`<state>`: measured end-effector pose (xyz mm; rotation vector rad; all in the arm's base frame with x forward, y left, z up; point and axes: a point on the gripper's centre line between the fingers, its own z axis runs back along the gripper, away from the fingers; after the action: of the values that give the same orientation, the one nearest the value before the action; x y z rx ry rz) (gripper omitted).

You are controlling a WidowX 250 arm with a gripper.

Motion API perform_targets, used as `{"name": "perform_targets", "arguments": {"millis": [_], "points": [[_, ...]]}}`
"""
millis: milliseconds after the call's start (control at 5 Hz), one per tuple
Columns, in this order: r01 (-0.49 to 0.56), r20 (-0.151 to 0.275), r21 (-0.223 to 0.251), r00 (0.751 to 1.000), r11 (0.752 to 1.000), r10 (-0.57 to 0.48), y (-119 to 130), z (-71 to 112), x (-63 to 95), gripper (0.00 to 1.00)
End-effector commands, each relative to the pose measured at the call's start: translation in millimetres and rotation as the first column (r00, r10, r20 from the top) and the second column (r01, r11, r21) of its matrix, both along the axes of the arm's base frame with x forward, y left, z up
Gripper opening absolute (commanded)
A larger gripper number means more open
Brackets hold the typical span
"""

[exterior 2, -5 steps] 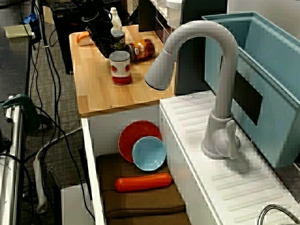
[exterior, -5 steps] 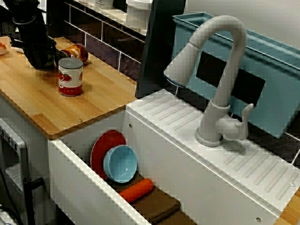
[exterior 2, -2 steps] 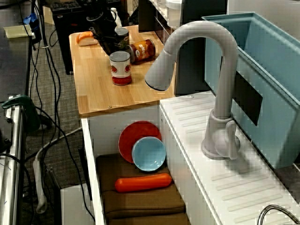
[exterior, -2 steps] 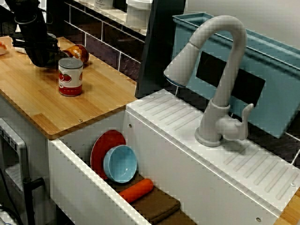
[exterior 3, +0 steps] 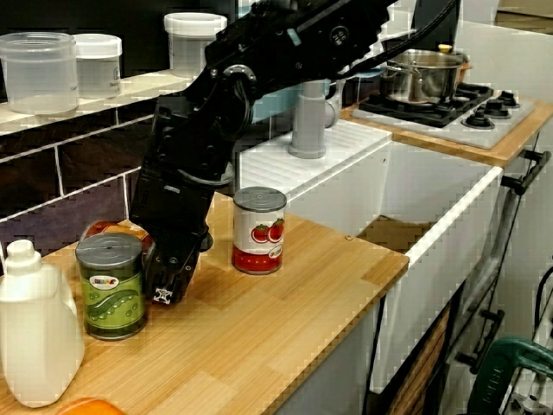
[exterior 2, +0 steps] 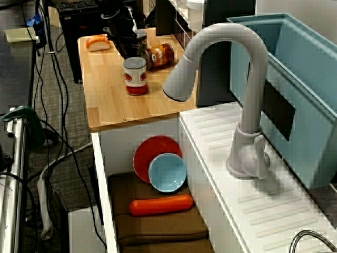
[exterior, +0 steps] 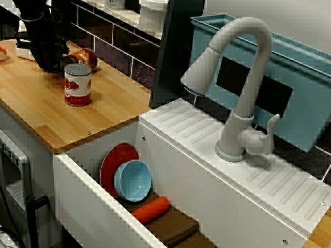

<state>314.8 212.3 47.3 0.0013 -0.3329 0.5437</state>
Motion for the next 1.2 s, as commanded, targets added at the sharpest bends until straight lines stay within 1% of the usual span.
{"name": "perform_targets", "arguments": {"millis": [0,200,400,600,800,1000], "points": [[0.03,0.012,0.003,0.999,1.0,-0.03,10.7,22.0,-12.5,0.0],[0.042,0.013,0.013,0.999,0.999,-0.043,11.9,21.4,-12.7,0.0],[0.055,-0.012,0.002,0.998,0.998,-0.055,19.7,20.3,-8.8,0.0],[0.057,-0.014,0.003,0.998,0.998,-0.057,18.6,19.6,-7.3,0.0],[0.058,-0.016,-0.006,0.998,0.998,-0.058,11.8,21.2,-3.7,0.0],[0.07,-0.025,0.0,0.997,0.998,-0.07,1.3,17.1,-4.5,0.0]]}}
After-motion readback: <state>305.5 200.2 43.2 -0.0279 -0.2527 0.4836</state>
